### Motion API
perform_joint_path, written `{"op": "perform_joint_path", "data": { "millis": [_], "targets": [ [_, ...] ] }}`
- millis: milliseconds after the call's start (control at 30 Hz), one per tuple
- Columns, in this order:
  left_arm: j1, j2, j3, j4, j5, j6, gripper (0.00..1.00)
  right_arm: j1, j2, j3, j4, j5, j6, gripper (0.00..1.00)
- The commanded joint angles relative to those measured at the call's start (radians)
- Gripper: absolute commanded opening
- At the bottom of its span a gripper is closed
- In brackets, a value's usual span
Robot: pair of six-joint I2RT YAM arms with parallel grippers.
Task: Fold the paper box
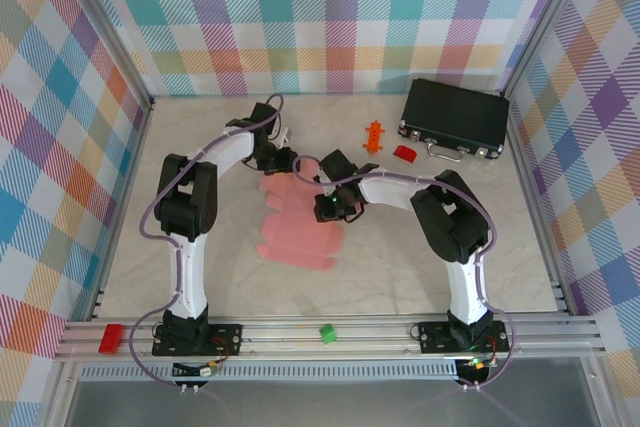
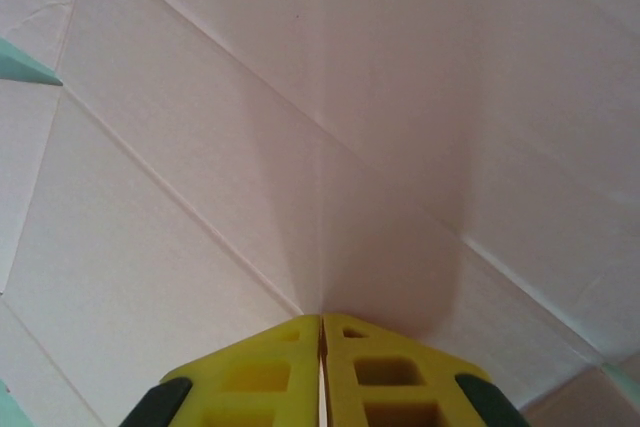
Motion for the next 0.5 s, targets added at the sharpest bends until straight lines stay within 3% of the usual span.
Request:
{"op": "perform_joint_path", "data": {
  "millis": [0, 133, 300, 400, 467],
  "targets": [
    [-0.004, -0.142, -0.095, 0.047, 0.035, -0.027, 0.47, 0.0, -0.036, -0.051, -0.107, -0.011, -0.098, 0.13],
    [-0.004, -0.247, -0.17, 0.071, 0.05, -0.044, 0.51, -0.001, -0.092, -0.061, -0.11, -0.042, -0.097, 0.16],
    [-0.01, -0.389, -0.273, 0.111, 0.046, -0.104, 0.5, -0.01, -0.178, -0.023, -0.106, 0.011, -0.044, 0.19],
    [-0.032, -0.466, -0.373, 0.168, 0.044, -0.142, 0.45, -0.049, -0.203, 0.009, -0.098, 0.026, 0.01, 0.23],
    [-0.05, -0.498, -0.429, 0.201, 0.032, -0.172, 0.35, -0.087, -0.198, 0.031, -0.1, 0.033, 0.047, 0.31]
  ]
}}
